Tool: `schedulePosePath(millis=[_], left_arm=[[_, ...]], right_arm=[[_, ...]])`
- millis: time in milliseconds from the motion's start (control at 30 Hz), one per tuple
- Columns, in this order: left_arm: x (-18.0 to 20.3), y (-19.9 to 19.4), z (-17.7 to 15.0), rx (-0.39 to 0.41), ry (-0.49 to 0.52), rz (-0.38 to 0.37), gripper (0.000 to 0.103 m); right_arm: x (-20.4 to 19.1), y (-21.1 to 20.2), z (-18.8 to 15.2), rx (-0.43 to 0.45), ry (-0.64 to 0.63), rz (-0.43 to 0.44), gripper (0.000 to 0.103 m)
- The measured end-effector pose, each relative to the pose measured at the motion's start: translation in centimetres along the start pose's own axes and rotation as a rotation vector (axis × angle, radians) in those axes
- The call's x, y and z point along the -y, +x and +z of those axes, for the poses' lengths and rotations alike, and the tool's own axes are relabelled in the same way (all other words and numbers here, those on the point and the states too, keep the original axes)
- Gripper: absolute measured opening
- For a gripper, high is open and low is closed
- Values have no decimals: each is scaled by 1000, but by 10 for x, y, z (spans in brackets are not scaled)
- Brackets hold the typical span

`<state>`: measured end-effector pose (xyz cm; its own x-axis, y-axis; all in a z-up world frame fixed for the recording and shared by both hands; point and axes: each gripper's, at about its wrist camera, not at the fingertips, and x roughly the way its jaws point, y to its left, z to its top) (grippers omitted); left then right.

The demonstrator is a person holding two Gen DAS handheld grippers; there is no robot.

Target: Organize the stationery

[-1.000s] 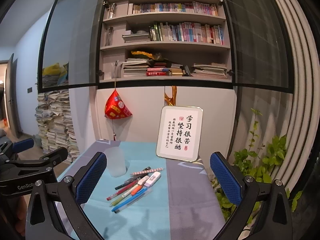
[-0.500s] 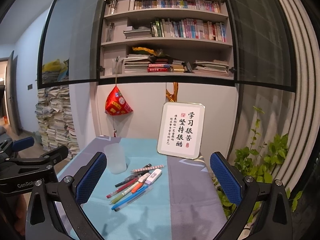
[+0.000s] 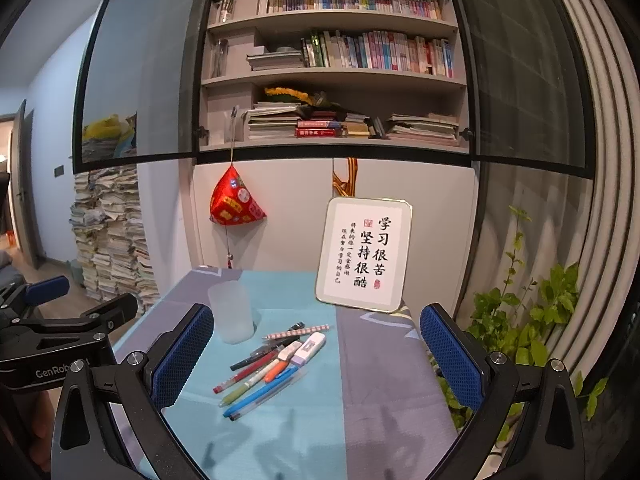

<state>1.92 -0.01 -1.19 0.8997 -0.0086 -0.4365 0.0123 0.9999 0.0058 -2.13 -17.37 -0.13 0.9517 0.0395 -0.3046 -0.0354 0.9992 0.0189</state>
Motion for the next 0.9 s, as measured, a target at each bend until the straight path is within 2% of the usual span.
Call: schedulePosePath(millis=[900], left_arm=[[3, 16, -6, -34, 10, -1, 102]], right_arm=[[3, 15, -5, -41, 10, -1, 103]])
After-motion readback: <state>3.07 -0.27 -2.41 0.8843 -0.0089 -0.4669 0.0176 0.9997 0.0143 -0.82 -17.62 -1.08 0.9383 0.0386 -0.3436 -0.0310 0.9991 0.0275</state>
